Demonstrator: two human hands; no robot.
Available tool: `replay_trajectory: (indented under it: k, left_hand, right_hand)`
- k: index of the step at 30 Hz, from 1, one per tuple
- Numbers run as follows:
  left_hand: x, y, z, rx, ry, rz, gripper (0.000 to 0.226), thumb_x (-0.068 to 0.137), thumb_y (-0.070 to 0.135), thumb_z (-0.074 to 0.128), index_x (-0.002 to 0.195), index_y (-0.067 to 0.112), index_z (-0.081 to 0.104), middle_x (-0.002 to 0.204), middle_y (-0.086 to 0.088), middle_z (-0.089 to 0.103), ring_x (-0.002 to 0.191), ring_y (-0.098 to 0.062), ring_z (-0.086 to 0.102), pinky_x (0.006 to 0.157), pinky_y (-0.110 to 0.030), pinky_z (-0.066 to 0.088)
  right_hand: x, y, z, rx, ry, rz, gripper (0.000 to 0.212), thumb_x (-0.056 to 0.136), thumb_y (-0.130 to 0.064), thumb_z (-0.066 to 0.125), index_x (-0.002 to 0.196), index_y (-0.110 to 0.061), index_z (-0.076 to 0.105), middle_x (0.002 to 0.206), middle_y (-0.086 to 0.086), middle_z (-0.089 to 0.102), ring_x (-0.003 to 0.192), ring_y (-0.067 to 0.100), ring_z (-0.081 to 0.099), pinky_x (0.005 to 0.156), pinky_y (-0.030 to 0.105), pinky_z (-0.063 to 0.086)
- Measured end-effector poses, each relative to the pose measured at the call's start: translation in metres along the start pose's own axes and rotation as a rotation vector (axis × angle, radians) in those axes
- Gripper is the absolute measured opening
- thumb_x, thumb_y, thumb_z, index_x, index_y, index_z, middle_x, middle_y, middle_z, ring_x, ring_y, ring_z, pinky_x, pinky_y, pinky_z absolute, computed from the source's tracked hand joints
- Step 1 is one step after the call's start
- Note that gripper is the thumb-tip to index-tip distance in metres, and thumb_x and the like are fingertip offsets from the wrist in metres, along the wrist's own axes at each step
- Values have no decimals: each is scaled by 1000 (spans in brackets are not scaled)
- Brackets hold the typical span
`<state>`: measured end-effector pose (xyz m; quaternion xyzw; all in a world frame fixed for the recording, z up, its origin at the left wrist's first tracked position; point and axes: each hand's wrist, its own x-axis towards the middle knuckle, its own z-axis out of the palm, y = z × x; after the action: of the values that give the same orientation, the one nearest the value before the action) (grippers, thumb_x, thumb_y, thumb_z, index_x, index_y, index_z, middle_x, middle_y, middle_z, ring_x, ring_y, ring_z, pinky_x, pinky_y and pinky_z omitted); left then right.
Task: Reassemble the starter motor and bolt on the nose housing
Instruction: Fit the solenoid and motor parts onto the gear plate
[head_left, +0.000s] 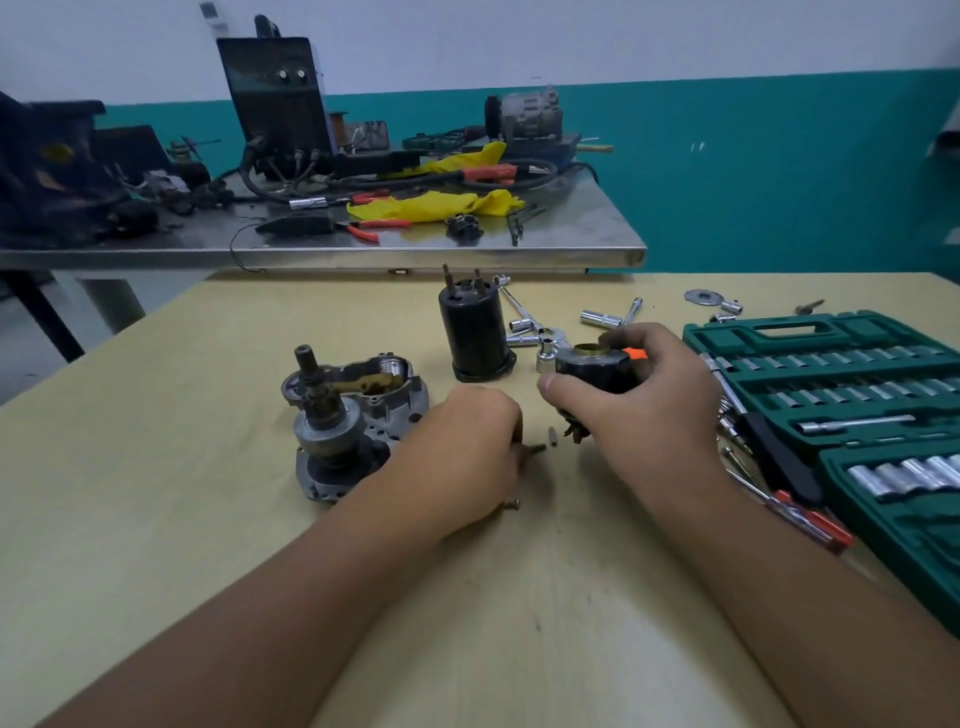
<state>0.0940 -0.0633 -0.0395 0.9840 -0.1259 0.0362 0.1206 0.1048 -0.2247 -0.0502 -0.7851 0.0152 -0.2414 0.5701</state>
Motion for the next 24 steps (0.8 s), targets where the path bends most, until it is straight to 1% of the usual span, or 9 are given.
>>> replay_trajectory:
  k: [3,6,10,13,15,17,20,22,24]
  left_hand:
    - [1,-1,4,48,-14,2,9,102,21,57,102,15,64,102,-7,57,92,-28,62,83,-47,57]
    - [-1,-3,2,8,16,21,13,105,26,55,107,15,61,108,-6,59,97,-27,61,87,-47,54]
    - [-9,-11,-10,-114,38,49,6,100,29,64,96,24,64,99,2,67,93,-19,62,86,-42,55]
    - [-16,-13,-10,-87,-6,107,9,98,32,69,102,24,70,98,6,65,91,-15,60,85,-39,55]
    - [-20,-15,-13,-88,20,152,16,98,39,67,107,26,70,101,8,59,91,-11,56,83,-34,53]
    - [-25,-18,-23,-77,27,254,24,94,49,67,110,31,71,102,13,55,90,-5,53,78,-29,51]
    - [-32,-24,-34,86,-192,369,35,85,56,74,116,40,71,102,19,59,91,-1,54,77,-27,51]
    - [-32,-23,-34,132,-306,350,28,89,46,75,116,39,71,105,19,60,95,-4,55,85,-31,54]
    - [-30,-22,-32,95,-315,354,18,94,33,73,112,35,73,104,17,62,95,-5,57,90,-33,54]
  right_hand:
    - [0,1,0,7,-5,-2,52,49,-53,90,90,-42,60,88,-12,73,83,5,72,76,37,63]
    - [0,-1,-3,16,10,-14,55,48,-56,88,93,-41,61,89,-10,73,81,10,73,73,39,64]
    - [3,1,-4,38,18,4,61,48,-54,91,100,-35,65,93,-4,74,82,18,75,71,42,64]
    - [5,0,-5,48,44,10,61,49,-52,93,100,-34,66,94,-4,74,84,17,75,71,41,64]
    - [7,-3,-9,90,92,-7,59,51,-49,95,101,-33,66,94,-4,75,81,14,75,64,38,64]
    - [11,-7,-16,149,154,-33,55,54,-46,95,98,-33,66,93,-5,74,73,11,76,55,32,62]
    - [17,-14,-28,215,267,-84,44,58,-41,94,91,-32,66,90,-6,73,73,8,75,55,26,60]
    - [20,-16,-34,277,327,-89,42,59,-37,94,90,-28,67,86,-8,73,70,5,74,54,21,58]
    - [22,-16,-35,325,352,-85,40,62,-31,93,91,-20,68,79,-10,72,65,3,72,52,17,56]
